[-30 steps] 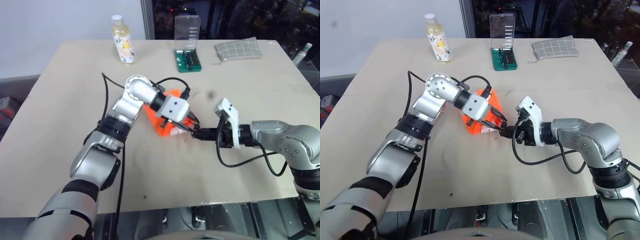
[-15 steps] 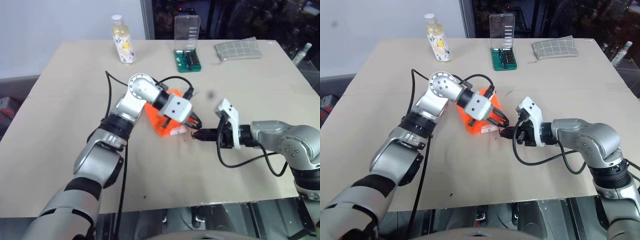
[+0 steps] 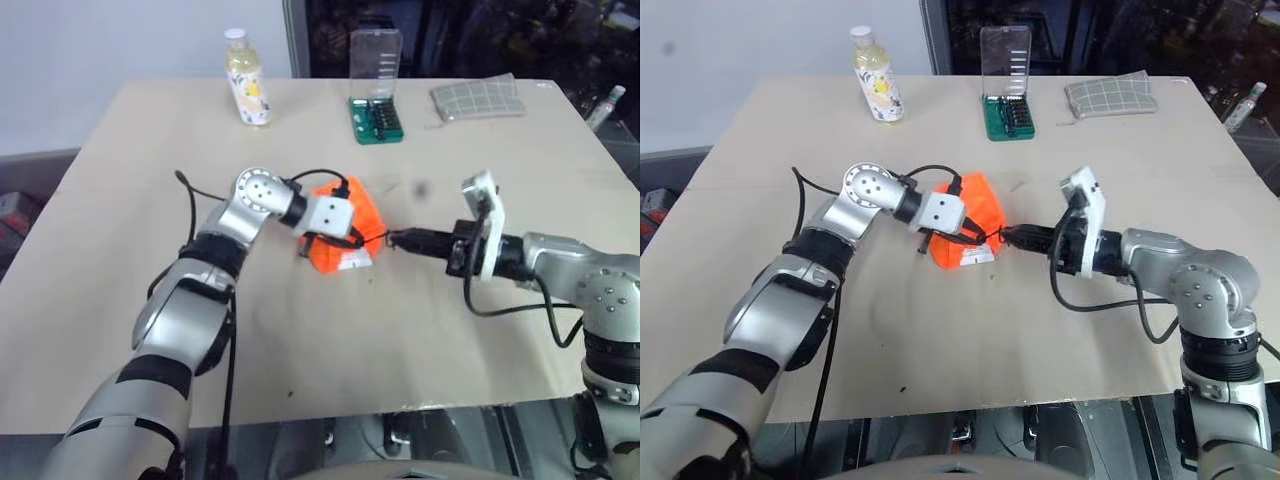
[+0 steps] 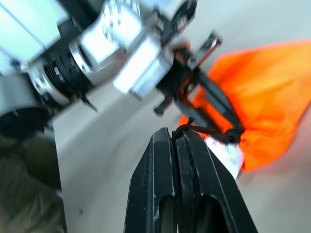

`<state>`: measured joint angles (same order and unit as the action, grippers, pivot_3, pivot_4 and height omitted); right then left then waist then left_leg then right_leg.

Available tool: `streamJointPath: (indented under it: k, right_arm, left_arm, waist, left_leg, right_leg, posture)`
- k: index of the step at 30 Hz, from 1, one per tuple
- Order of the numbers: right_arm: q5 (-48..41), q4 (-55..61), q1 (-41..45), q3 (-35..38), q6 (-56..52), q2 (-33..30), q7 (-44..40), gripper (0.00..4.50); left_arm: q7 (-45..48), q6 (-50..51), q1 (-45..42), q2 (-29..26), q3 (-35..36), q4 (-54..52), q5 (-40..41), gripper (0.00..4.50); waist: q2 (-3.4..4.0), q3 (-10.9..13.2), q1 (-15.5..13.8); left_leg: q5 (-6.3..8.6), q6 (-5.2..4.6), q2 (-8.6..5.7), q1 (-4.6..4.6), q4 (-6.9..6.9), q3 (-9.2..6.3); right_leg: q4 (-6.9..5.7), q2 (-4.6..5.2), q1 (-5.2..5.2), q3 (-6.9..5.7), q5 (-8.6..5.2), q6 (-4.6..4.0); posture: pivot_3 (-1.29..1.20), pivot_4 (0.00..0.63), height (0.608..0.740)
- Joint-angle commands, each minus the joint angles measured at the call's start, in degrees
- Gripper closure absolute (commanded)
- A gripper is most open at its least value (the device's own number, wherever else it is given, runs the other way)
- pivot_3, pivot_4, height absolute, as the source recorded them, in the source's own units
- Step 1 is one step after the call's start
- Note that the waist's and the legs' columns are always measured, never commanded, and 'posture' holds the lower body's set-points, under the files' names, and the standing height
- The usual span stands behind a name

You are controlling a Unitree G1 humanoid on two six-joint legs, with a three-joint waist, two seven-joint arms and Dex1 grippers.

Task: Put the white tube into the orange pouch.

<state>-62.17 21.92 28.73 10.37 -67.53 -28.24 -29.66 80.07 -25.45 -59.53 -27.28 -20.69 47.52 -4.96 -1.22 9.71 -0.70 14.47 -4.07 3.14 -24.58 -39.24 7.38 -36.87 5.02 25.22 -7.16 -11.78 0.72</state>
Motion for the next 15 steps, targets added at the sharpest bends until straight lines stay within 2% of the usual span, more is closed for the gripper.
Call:
streamJointPath:
  k: [1, 6, 10, 15]
  right_arm:
    - [-6.7, -0.3, 4.8, 7.2, 3.8, 1.8, 3.9, 4.50]
    - [-7.4, -8.5, 18.3, 10.2, 8.8, 3.4, 9.6, 4.50]
    - [1.4, -16.9, 32.2, 7.1, 15.6, 4.1, 10.9, 4.50]
    - [10.0, -23.9, 40.7, 3.7, 21.8, 5.6, 10.1, 4.50]
  left_arm:
    - [-0.7, 8.3, 0.7, -1.5, 4.3, -3.9, 3.8, 4.26]
    - [-2.1, 21.2, -3.9, -1.9, 10.8, -4.9, 9.9, 4.26]
    - [-3.6, 28.0, -9.5, -2.3, 14.9, -2.9, 13.0, 4.26]
    - [-8.3, 34.6, -11.4, -0.4, 18.5, -3.4, 15.8, 4.26]
  waist:
    - [0.00, 0.0, 0.1]
    - [0.01, 0.0, 0.5]
    - [0.02, 0.0, 0.8]
    - [0.03, 0.0, 1.3]
  left_leg:
    - [0.00, 0.00, 0.01, 0.00, 0.00, 0.00]
    - [-0.02, 0.02, 0.02, -0.10, -0.09, 0.09]
    - [-0.03, 0.03, 0.00, -0.15, -0.07, 0.11]
    - [-0.01, 0.01, -0.05, -0.18, 0.07, 0.19]
  right_leg:
    - [-0.02, -0.01, 0.01, 0.00, 0.00, 0.00]
    - [-0.23, -0.02, 0.20, 0.09, 0.00, 0.03]
    - [-0.24, -0.02, 0.26, 0.12, 0.01, 0.04]
    - [-0.19, -0.01, 0.30, 0.18, 0.01, 0.04]
  posture:
    - [0.00, 0.150, 0.740]
    - [0.00, 0.150, 0.740]
    - [0.00, 0.150, 0.740]
    - [0.00, 0.150, 0.740]
